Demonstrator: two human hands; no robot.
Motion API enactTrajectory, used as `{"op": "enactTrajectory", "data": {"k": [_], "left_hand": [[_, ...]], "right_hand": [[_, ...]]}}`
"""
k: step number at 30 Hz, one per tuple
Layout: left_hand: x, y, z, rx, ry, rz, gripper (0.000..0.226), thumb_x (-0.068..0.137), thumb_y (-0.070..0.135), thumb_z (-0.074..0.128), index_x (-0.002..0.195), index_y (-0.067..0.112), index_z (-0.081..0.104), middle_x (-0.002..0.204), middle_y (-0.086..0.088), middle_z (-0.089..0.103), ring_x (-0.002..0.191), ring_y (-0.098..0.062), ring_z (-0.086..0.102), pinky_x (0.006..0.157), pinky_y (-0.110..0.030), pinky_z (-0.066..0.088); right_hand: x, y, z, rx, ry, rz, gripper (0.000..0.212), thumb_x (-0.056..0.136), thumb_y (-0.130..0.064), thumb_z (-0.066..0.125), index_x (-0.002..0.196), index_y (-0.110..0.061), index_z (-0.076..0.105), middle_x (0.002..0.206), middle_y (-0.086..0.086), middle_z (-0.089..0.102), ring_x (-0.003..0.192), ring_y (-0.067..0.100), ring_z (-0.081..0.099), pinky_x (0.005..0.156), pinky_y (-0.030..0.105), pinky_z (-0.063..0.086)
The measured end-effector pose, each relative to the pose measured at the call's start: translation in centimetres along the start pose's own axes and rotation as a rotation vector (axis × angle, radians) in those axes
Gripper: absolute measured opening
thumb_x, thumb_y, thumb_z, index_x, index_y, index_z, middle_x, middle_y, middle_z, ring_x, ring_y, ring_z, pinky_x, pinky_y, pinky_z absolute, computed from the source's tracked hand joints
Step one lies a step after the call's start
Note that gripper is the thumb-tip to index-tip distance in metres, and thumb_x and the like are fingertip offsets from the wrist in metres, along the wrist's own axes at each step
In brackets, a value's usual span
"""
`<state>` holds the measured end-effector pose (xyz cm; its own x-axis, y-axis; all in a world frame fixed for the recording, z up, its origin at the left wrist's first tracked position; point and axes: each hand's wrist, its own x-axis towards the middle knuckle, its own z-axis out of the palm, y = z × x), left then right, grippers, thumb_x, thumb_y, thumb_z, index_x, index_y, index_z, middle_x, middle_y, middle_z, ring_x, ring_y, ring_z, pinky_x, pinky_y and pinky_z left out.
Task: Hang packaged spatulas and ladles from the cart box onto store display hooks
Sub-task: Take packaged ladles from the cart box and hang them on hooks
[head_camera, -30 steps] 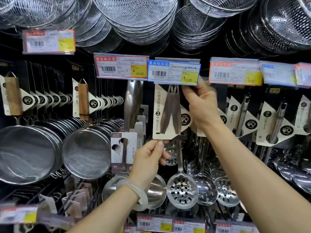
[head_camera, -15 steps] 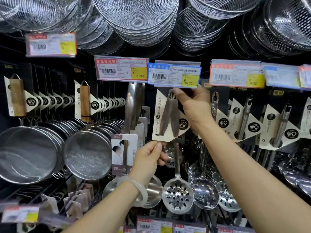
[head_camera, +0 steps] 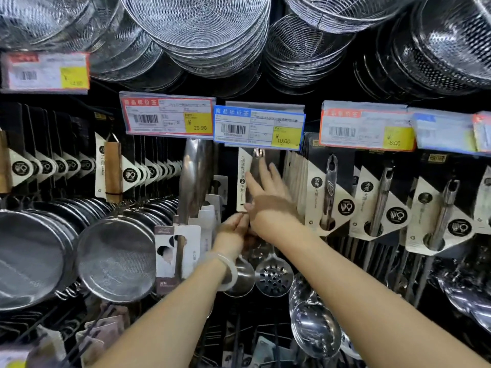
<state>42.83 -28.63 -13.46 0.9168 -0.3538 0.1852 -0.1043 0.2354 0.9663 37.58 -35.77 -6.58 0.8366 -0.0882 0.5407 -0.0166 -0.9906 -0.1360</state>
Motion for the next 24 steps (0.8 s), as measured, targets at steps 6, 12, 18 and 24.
{"op": "enactTrajectory", "data": {"k": [6, 12, 18, 24], "left_hand": [[2.7, -0.6, 0.1, 0.082, 0.058, 0.109, 0.025, 0.097, 0.013, 0.041, 0.081, 0.016, 0.059, 0.071, -0.007, 0.058, 0.056, -0.014, 0.057, 0.059, -0.027, 0.047], [4.9, -0.7, -0.4, 0.108, 0.102, 0.106, 0.031, 0.097, 0.009, 0.041, 0.073, 0.023, 0.054, 0.065, 0.0, 0.057, 0.046, -0.003, 0.054, 0.046, -0.014, 0.043], [6.0, -1.4, -0.3, 0.107, 0.122, 0.108, 0.025, 0.094, 0.003, 0.042, 0.08, 0.014, 0.06, 0.051, 0.004, 0.058, 0.038, -0.001, 0.05, 0.037, -0.01, 0.037], [6.0, -1.2, -0.3, 0.162, 0.142, 0.066, 0.016, 0.096, 0.014, 0.045, 0.094, 0.014, 0.06, 0.074, 0.002, 0.061, 0.06, -0.003, 0.059, 0.053, -0.011, 0.045]], "right_hand": [[2.0, 0.8, 1.0, -0.096, -0.054, 0.028, 0.072, 0.091, -0.021, 0.049, 0.149, -0.022, 0.007, 0.158, 0.004, -0.015, 0.145, 0.025, -0.012, 0.117, 0.039, -0.003], [3.7, 0.7, 1.7, -0.175, -0.138, 0.069, 0.069, 0.093, -0.026, 0.043, 0.15, -0.02, 0.004, 0.157, 0.007, -0.018, 0.145, 0.031, -0.012, 0.116, 0.046, -0.002], [4.3, 1.2, 2.3, -0.232, -0.113, 0.06, 0.067, 0.094, -0.027, 0.042, 0.149, -0.018, 0.005, 0.157, 0.009, -0.016, 0.144, 0.035, -0.009, 0.115, 0.049, 0.0], [3.1, 0.9, 1.7, -0.249, -0.149, 0.021, 0.063, 0.092, -0.02, 0.044, 0.147, -0.009, 0.014, 0.157, 0.015, -0.013, 0.144, 0.034, -0.011, 0.117, 0.048, 0.0]]}}
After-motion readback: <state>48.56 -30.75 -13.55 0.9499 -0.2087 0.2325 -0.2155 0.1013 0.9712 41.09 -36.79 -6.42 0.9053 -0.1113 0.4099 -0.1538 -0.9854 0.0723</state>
